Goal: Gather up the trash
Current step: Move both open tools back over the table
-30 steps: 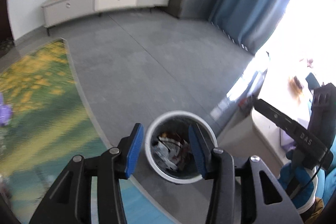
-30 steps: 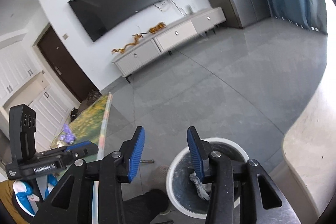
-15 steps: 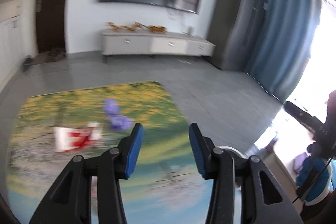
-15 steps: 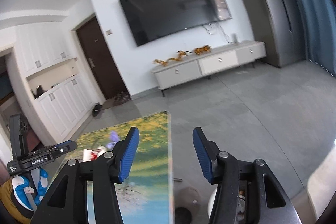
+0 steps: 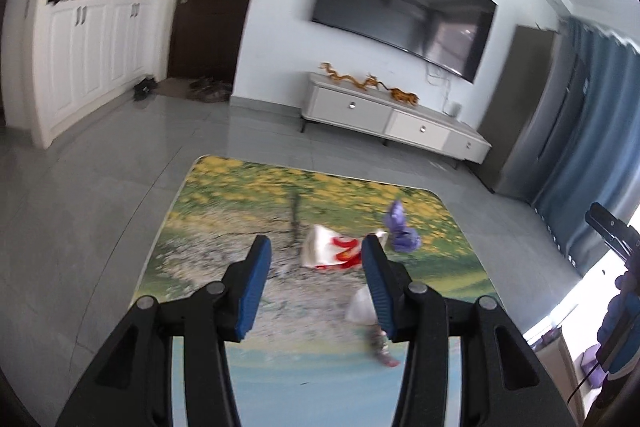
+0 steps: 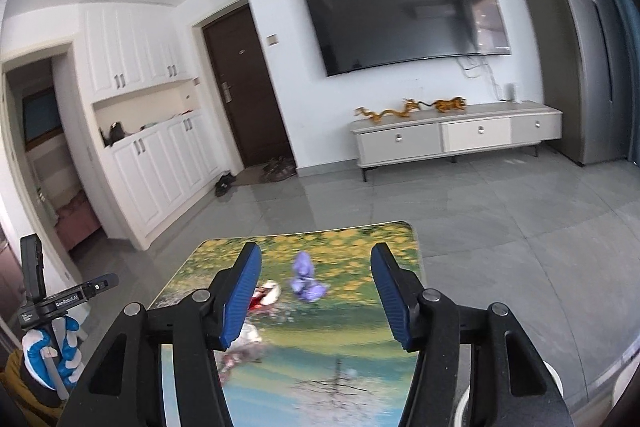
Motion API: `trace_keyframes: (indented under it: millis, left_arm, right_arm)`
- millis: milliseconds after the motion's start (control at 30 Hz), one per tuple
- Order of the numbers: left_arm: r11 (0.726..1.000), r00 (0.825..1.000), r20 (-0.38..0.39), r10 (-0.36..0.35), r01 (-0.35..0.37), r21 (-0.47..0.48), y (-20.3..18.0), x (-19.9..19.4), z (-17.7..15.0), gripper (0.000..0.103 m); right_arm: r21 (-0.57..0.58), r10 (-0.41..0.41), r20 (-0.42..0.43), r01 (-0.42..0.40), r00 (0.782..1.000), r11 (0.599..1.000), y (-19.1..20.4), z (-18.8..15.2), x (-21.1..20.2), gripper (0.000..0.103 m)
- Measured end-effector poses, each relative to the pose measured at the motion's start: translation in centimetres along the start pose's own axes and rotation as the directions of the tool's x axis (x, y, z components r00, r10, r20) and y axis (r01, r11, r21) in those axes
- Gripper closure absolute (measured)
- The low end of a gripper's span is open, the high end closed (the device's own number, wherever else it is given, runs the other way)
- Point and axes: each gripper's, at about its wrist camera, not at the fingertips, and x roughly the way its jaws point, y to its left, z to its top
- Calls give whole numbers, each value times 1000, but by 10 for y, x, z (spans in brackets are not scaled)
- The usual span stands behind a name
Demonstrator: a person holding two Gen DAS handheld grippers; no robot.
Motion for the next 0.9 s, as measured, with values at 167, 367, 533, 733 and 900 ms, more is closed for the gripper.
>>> trace_keyframes:
  millis: [167, 367, 533, 733, 900]
  left_arm:
    - [999, 1000, -11, -3, 2, -38, 32, 5, -10, 58]
    - [998, 997, -52, -49, 46, -47, 35, 21, -24, 58]
    - [995, 989, -107, -101, 97, -35, 28, 41, -33, 58]
    - [989, 973, -176, -151, 150, -22, 16, 66, -42, 58]
    - [977, 949, -236, -208, 213, -3, 1, 86, -47, 58]
  right_arm:
    - [-30, 27, -39, -28, 999, 999, 25, 0, 20, 48]
    - [-23, 51, -102, -54, 993, 998, 36, -10, 43, 48]
    - [-8, 65, -168, -67, 984, 998, 36, -27, 65, 48]
    - [19, 65, -219, -63, 974, 998, 26, -42, 88, 48]
    - [41, 76, -256, -68, 964, 997, 14, -55, 105, 48]
